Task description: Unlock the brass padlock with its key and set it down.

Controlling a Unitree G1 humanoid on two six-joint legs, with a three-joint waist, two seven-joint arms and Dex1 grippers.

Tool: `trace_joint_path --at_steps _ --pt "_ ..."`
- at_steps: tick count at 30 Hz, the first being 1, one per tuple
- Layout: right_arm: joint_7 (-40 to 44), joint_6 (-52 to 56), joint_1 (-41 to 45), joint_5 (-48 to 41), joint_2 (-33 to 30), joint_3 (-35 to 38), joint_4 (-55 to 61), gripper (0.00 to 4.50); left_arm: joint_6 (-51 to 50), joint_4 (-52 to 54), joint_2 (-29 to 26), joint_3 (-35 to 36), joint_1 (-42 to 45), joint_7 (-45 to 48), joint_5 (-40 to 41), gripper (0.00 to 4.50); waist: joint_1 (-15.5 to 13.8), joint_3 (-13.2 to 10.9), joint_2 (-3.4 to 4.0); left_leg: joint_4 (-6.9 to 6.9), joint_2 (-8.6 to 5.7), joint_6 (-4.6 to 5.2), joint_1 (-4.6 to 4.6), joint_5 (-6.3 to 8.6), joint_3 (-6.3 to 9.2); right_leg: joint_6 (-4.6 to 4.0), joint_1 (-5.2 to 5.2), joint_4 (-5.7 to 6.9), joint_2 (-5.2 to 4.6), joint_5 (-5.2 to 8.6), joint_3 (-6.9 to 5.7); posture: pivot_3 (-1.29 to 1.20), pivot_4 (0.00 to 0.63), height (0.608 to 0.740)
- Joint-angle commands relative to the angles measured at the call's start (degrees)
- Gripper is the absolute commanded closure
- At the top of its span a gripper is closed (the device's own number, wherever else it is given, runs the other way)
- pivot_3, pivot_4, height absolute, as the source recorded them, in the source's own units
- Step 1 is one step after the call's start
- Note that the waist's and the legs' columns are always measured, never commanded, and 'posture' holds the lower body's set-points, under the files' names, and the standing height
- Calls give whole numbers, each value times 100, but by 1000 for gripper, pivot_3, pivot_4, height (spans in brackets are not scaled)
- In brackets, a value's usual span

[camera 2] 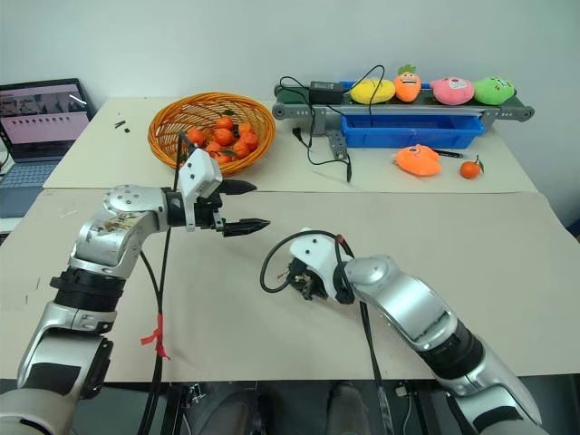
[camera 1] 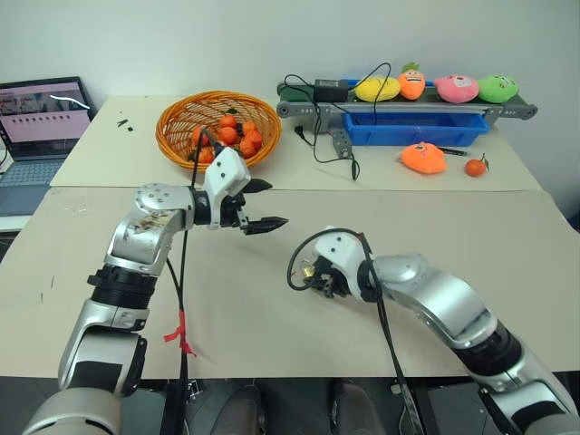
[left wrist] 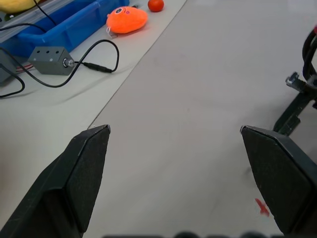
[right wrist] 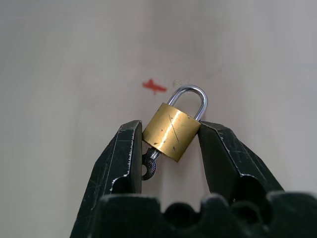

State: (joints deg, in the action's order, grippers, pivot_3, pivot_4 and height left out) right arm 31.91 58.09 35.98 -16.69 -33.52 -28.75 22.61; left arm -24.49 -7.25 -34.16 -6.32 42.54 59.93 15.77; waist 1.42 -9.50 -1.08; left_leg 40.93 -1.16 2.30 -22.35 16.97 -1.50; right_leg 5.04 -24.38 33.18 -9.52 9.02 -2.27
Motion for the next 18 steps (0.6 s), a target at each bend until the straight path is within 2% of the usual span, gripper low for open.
trace_joint_path --at_steps 1,7,12,16,18 --pt "558 -874 418 338 130 -313 -515 2699 -175 551 -245 318 -182 -153 71 0 6 0 0 0 0 -1 -1 0 1 0 0 0 0 0 0 0 150 740" --pt "1411 -2112 940 920 540 -924 -1568 2699 -640 1387 -503 673 -765 -472 220 0 24 0 0 0 0 -4 -1 -2 4 0 -1 1 0 0 -1 0 150 740" --pt "1847 -2629 1033 1164 759 -960 -2025 2699 -870 1790 -617 823 -1041 -668 296 0 33 0 0 0 0 -8 -1 -5 5 0 -1 2 0 0 -2 0 150 740" --pt "2040 -2904 1005 1359 818 -892 -2263 1520 -973 1936 -629 843 -1124 -774 353 0 36 0 0 -1 0 -12 1 -7 5 0 -1 4 0 0 -2 0 150 740" --pt "2096 -2927 994 1406 843 -828 -2294 788 -977 1937 -631 832 -1121 -790 363 0 41 0 0 -2 0 -14 3 -7 5 0 -1 4 1 0 -2 0 150 740"
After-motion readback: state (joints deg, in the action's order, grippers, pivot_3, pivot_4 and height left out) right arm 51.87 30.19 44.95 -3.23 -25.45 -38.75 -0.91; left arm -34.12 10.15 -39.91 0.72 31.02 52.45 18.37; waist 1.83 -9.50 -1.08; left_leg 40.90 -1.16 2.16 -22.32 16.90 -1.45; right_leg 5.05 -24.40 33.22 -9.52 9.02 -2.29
